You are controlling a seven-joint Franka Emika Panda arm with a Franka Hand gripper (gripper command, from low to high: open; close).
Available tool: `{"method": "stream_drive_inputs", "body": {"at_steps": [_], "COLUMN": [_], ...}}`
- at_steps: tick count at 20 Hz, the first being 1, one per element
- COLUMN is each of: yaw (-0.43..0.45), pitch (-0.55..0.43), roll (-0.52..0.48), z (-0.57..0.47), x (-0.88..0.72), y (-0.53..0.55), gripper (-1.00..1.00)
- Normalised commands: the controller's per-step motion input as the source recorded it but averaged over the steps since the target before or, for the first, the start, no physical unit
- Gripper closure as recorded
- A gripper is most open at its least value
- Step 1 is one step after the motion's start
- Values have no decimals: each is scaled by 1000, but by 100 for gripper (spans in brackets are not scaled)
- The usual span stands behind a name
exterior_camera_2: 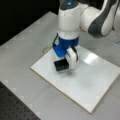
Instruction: Erasing curve lines
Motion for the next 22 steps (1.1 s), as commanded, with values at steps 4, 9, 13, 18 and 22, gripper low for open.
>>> {"method": "stream_drive_inputs", "body": {"at_steps": [4, 9, 13, 18, 22], "yaw": [373, 458, 483, 470, 410], "pitch": [314, 335, 320, 251, 187], "roll": [-176, -153, -104, -63, -30], "z": [319, 351, 271, 105, -26], "x": [176, 179, 188, 150, 102], "y": [-480, -458, -378, -373, -395], "gripper": [100, 100, 100, 100, 100]}}
